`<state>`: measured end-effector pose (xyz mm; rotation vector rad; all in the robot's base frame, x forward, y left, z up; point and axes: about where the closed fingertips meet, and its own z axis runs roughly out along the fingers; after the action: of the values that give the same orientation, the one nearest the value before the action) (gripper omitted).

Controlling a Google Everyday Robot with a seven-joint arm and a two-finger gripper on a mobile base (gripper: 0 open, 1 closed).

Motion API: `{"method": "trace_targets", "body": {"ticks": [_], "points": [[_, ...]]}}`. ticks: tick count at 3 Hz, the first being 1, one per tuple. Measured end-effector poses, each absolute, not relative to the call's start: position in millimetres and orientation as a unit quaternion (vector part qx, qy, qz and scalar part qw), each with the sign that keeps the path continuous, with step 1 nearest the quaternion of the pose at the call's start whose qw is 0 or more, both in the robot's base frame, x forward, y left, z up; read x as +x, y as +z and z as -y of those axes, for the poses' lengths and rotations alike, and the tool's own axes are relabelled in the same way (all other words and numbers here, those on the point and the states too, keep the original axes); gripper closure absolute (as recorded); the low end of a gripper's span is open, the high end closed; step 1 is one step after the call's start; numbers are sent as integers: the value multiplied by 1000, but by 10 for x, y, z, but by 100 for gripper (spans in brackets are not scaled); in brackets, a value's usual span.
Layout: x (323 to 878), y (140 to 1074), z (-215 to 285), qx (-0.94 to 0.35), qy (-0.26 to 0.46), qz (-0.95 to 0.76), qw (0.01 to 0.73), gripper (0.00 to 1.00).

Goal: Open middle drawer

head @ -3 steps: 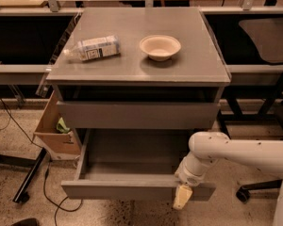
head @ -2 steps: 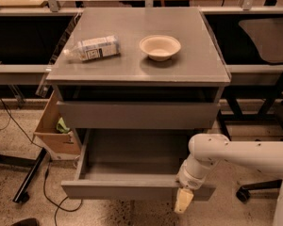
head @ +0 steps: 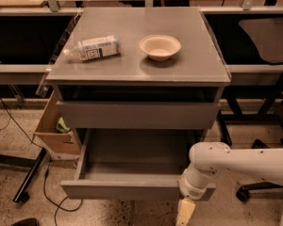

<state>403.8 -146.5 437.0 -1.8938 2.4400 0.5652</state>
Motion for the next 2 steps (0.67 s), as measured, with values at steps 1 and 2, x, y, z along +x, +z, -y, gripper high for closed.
{"method": "trace_targets", "body": {"ticks": [1, 2], "points": [[3925, 4372, 1480, -599, 181, -780, -6, 39], [3927, 4426, 1480, -599, 181, -780, -6, 63]]}}
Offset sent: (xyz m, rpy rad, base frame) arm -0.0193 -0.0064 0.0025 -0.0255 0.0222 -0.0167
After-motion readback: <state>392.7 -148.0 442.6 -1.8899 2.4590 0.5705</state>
